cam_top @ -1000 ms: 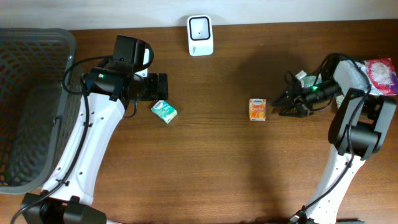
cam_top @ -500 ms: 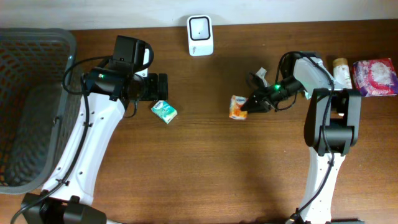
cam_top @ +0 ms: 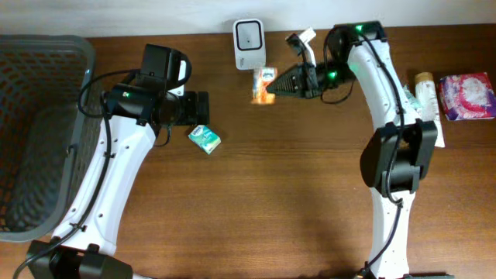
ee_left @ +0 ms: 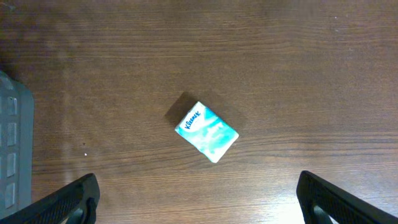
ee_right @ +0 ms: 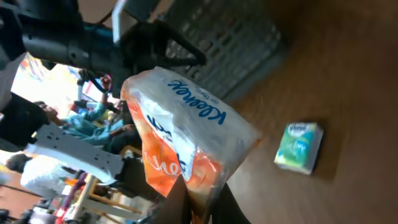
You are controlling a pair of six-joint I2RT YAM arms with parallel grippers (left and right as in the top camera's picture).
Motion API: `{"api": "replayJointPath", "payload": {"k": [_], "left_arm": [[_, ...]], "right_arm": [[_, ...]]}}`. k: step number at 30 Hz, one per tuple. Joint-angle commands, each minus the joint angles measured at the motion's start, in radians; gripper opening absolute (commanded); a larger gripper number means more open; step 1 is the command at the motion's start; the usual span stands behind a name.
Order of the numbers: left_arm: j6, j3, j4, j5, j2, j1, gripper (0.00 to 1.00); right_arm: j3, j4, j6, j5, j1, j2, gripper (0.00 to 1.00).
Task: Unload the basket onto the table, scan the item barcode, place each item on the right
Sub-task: 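Regrasp the orange pack and hold it up at the scanner, then carry the orange pack far right and place it by the wipes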
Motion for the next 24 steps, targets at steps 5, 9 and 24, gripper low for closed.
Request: {"api": "replayJointPath", "payload": {"k": [5,9,24], "left_arm": [[0.005,0.002,-0.002,-0.003,-0.002,0.000,0.99],[0.005,0.002,-0.002,-0.003,-0.003,0.000,0.99],[0.005,0.002,-0.002,-0.003,-0.003,0.000,0.99]], "right_arm": [[0.031,0.066,0.112,-0.014,0.023,-0.002,0.04],[0.052,0.581,1.151,1.055,0.121,-0.002,0.04],[0.055,1.292,0.628,1.617,0.283,0.164,0.04]]}}
